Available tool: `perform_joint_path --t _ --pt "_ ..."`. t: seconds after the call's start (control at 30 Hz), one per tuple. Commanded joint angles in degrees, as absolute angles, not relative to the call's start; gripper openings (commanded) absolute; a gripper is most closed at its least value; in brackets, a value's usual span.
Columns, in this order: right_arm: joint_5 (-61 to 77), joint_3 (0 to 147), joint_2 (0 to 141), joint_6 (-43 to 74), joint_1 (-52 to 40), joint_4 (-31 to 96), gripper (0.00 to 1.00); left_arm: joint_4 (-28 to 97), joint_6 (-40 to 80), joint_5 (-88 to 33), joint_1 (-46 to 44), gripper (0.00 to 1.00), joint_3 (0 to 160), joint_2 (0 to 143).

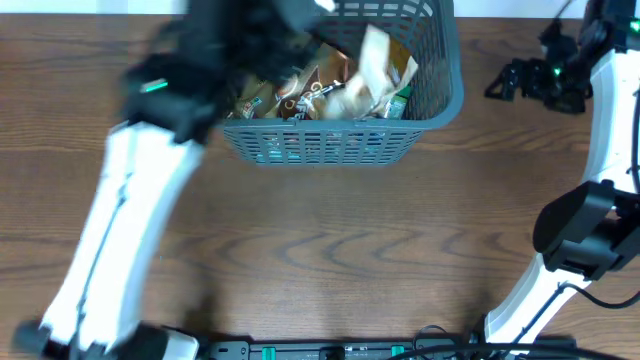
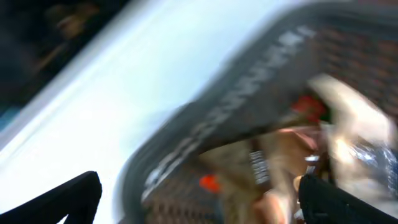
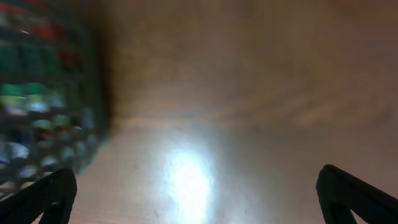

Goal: Pack container

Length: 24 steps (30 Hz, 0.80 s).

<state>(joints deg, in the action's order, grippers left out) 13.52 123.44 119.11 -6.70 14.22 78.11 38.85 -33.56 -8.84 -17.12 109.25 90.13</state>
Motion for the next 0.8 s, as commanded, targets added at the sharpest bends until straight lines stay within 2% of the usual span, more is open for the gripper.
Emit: perform_joint_path --t 0.0,0.23,0.5,0.77 --pt "17.0 129.9 119.3 -11.2 11.2 76.9 0.99 42.2 -17.5 -8.0 -10.3 0.98 109.2 88.5" --pt "12.9 141.4 117.7 -8.2 8.5 86.0 0.99 55.2 1.9 -8.1 5.5 0.99 109.2 85.0" --pt "5.9 142.0 106.3 -0.6 8.2 90.3 0.99 65.2 -0.9 -8.0 10.7 0.99 104.6 75.5" --pt "2.8 139.9 95.5 0.4 8.2 97.3 0.99 62.3 -5.8 -8.5 10.2 0.99 86.2 58.7"
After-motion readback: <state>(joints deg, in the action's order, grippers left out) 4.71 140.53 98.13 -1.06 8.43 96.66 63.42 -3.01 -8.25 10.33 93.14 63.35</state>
